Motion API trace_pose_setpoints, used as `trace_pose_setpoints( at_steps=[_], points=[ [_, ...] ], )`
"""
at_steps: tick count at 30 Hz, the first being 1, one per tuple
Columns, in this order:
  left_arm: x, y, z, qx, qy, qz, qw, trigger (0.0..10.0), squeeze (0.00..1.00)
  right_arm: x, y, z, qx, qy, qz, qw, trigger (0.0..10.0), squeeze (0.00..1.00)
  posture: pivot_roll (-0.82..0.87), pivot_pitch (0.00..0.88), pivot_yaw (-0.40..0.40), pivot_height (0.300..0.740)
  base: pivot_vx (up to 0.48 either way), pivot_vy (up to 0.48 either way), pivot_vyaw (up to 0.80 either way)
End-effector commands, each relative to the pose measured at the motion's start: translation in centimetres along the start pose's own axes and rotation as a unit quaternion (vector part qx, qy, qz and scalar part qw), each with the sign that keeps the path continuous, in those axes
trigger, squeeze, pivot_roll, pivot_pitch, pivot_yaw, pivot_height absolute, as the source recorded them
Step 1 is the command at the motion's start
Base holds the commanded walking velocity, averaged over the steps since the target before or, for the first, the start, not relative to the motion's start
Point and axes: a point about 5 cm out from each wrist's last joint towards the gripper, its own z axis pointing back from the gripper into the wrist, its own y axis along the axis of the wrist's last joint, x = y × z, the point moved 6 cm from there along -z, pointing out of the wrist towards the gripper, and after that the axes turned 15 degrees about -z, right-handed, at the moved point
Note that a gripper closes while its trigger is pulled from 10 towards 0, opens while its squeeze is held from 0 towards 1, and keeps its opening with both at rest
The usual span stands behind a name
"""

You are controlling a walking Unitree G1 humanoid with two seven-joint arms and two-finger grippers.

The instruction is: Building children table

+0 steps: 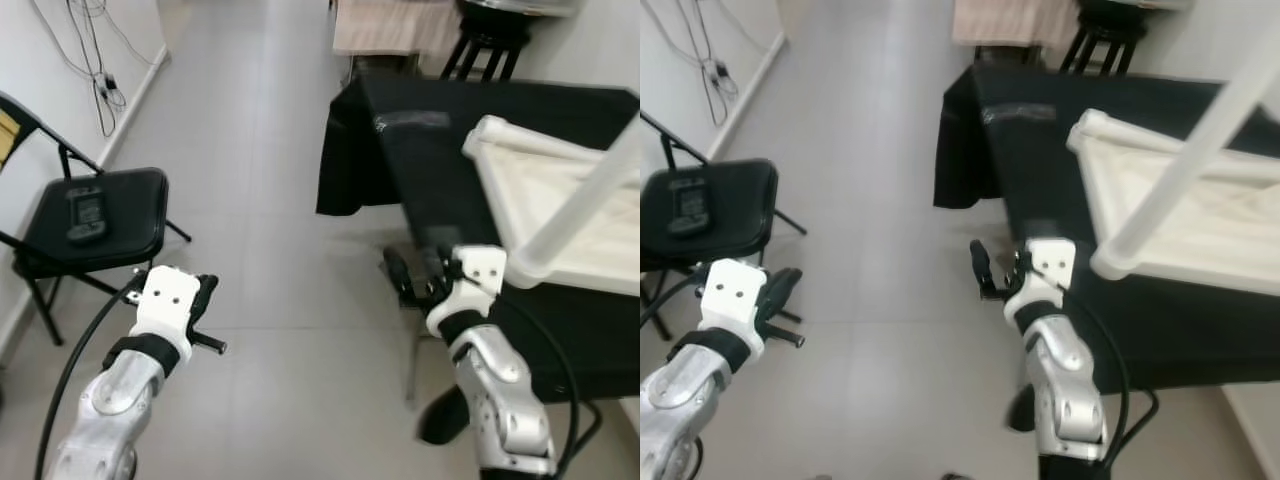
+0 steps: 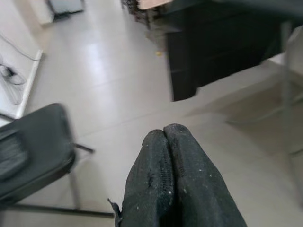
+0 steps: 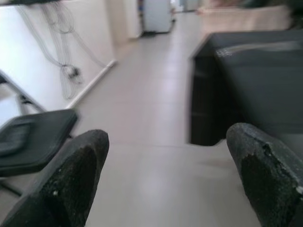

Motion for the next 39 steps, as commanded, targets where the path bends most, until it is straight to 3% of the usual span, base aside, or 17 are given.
trace_pose_setpoints(
  at_steps=[1, 7, 10, 16, 39],
  points=[
    [0.8, -0.3, 0.0, -0.001, -0.012, 0.011, 1.0, 10.0, 0.0, -0.5, -0.3, -0.3, -0.007, 0.01, 0.015, 1.0, 10.0, 0.0, 0.08, 0.178, -0.096, 0.74, 0.0, 0.0, 0.0],
    [3.4, -1.6, -0.4, -0.005, -0.039, 0.091, 0.995, 10.0, 0.0, -1.3, -1.1, -1.9, -0.026, 0.018, 0.03, 0.999, 10.0, 0.0, 0.08, 0.18, -0.099, 0.74, 0.0, 0.0, 0.0],
    [3.1, -1.7, -0.6, -0.003, -0.024, 0.106, 0.994, 10.0, 0.0, -1.1, -1.9, -2.3, -0.042, 0.017, 0.026, 0.999, 10.0, 0.0, 0.08, 0.18, -0.1, 0.74, 0.185, 0.0, 0.0],
    [2.8, -2.0, -0.6, -0.007, -0.014, 0.117, 0.993, 10.0, 0.0, -0.1, -3.3, -2.6, -0.077, -0.005, 0.005, 0.997, 10.0, 0.0, 0.08, 0.184, -0.095, 0.74, 0.326, 0.0, -0.13],
    [2.8, -1.8, -0.8, 0.006, -0.021, 0.113, 0.993, 10.0, 0.0, -0.6, -3.2, -3.1, -0.072, 0.01, 0.015, 0.997, 10.0, 0.0, 0.08, 0.192, -0.088, 0.74, 0.375, 0.0, -0.07]
  ],
)
